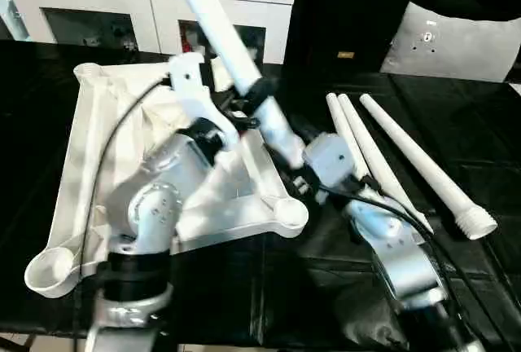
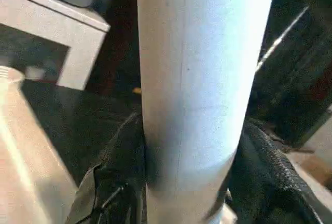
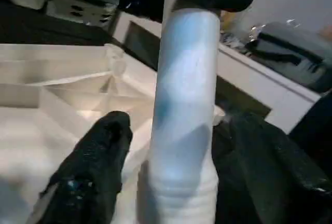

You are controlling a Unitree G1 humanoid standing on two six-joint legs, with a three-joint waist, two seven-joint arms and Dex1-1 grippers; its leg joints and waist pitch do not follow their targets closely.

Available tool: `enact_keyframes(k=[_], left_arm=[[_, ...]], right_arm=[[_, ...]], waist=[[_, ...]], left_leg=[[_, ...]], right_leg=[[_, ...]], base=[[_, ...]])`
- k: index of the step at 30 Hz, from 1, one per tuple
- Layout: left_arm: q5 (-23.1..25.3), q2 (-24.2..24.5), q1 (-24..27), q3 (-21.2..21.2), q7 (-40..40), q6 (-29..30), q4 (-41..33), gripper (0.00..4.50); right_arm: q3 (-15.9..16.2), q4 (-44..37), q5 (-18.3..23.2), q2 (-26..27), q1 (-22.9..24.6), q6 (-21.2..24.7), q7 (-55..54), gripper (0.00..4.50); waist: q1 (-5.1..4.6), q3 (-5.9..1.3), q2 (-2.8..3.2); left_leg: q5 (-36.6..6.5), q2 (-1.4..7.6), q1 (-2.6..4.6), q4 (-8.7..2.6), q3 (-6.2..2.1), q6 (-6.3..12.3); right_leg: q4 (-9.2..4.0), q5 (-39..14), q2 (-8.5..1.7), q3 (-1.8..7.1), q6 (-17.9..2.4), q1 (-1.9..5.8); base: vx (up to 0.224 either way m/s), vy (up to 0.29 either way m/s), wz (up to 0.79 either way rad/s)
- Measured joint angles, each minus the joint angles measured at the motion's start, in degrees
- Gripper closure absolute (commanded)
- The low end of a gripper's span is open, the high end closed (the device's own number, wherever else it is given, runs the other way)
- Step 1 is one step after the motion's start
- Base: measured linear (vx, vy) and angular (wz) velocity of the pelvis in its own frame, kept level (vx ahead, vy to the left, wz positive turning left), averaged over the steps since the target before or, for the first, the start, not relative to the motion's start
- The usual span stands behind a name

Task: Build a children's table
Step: Pick table leg

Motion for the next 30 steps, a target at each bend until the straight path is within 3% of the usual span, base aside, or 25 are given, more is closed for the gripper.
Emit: enact_keyframes(k=[5, 9, 12, 16, 20, 23, 30], left_arm=[[1.9, 3.4, -0.3, -0.9, -2.4, 0.1, 1.4, 2.65], [1.8, 7.4, -1.4, -0.9, -5.5, 2.0, 3.5, 2.65], [-0.3, 9.6, -2.7, -0.4, -8.5, 5.3, 4.4, 2.65], [-3.9, 11.4, -3.9, -0.2, -13.2, 9.3, 5.0, 2.65], [-10.7, 13.3, -6.9, 1.8, -20.2, 13.0, 6.0, 2.65], [-13.2, 13.5, -8.7, 3.0, -22.5, 13.9, 5.8, 2.65], [-17.2, 15.4, -9.8, 2.5, -30.5, 16.6, 6.0, 2.65]], right_arm=[[-0.8, -4.5, 6.4, -0.5, 0.4, 5.4, 3.9, 0.68], [-4.9, -10.8, 16.8, -2.9, 1.0, 16.9, 8.0, 0.37], [-8.6, -11.9, 23.5, -5.3, -1.4, 24.3, 10.0, 0.14], [-13.6, -12.0, 29.7, -8.9, -5.3, 31.1, 12.1, 0.0], [-16.5, -11.3, 37.2, -14.8, -7.1, 41.2, 17.2, 0.0], [-18.3, -11.0, 40.0, -15.7, -7.4, 43.8, 18.9, 0.0], [-25.7, -9.6, 53.3, -18.1, -9.7, 49.9, 24.5, 0.0]], waist=[[0.08, 0.0, 0.0], [0.19, 0.0, 0.0], [0.23, 0.0, 0.0], [0.32, -0.01, 0.02], [0.88, 0.05, 0.11], [1.28, 0.04, 0.13], [2.29, -0.02, -0.1]], left_leg=[[0.0, 0.02, 0.01, 0.0, 0.0, 0.0], [0.0, 0.02, 0.01, 0.0, 0.01, 0.01], [0.0, 0.02, 0.02, 0.01, 0.03, -0.01], [0.1, 0.04, 0.03, 0.0, 0.05, -0.03], [0.1, 0.04, 0.01, 0.0, 0.07, -0.01], [0.1, 0.09, 0.04, 0.0, 0.2, -0.01], [0.1, 0.14, 0.06, 0.0, 0.44, 0.05]], right_leg=[[0.01, 0.0, 0.0, 0.0, 0.0, 0.0], [0.0, 0.0, 0.0, 0.0, 0.0, 0.0], [0.01, 0.0, -0.02, 0.0, 0.0, 0.0], [0.02, 0.0, -0.01, -0.01, 0.0, 0.0], [-0.01, 0.0, -0.01, -0.01, -0.1, 0.0], [-0.01, 0.0, -0.01, -0.01, -0.1, 0.0], [0.02, 0.1, -0.04, -0.03, -0.1, 0.0]], base=[[0.0, 0.0, 0.0], [0.0, 0.0, 0.0], [0.0, 0.0, 0.0], [0.0, 0.0, 0.0], [0.0, 0.0, 0.0], [0.0, 0.0, 0.0], [0.0, 0.0, 0.0]])
